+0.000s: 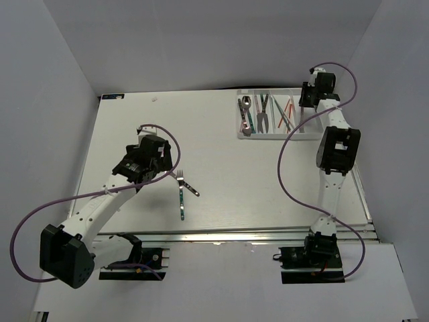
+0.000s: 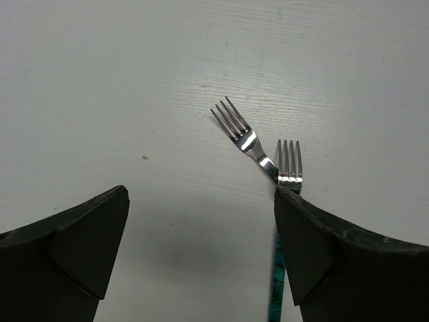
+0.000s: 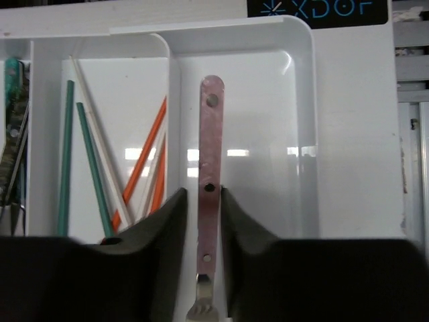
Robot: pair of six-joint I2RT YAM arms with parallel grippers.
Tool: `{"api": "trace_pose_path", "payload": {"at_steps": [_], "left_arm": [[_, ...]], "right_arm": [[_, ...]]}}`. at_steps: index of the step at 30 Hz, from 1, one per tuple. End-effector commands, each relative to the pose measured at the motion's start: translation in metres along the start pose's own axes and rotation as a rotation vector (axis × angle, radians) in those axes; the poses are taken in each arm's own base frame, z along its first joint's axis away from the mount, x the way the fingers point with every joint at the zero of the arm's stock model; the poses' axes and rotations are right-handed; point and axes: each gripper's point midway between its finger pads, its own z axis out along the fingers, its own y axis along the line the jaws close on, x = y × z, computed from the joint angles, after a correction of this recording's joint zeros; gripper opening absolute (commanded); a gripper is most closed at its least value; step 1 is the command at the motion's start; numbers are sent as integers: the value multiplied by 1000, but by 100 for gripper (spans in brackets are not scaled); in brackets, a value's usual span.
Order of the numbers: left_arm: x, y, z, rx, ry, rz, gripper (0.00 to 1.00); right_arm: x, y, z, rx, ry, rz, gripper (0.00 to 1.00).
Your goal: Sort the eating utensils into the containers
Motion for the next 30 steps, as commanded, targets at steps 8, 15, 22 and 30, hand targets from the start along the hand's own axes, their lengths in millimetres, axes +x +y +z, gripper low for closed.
{"api": "trace_pose_path", "payload": {"at_steps": [8,15,22,30], "left_arm": [[-7,10,0,-38,-27,-45,98],[-24,73,-4,-301,-86,-209,98],[-30,92,-7,-300,-109,-263,98],[-27,84,-5,-255,-92,-237,98]], "right_arm": [[-85,33,-91,62,-179,59,84],[13,246,-198,-202,-129,-156,89],[162,400,-247,-628,85,-325,83],[251,458,-262,-742,259,-463,62]]}}
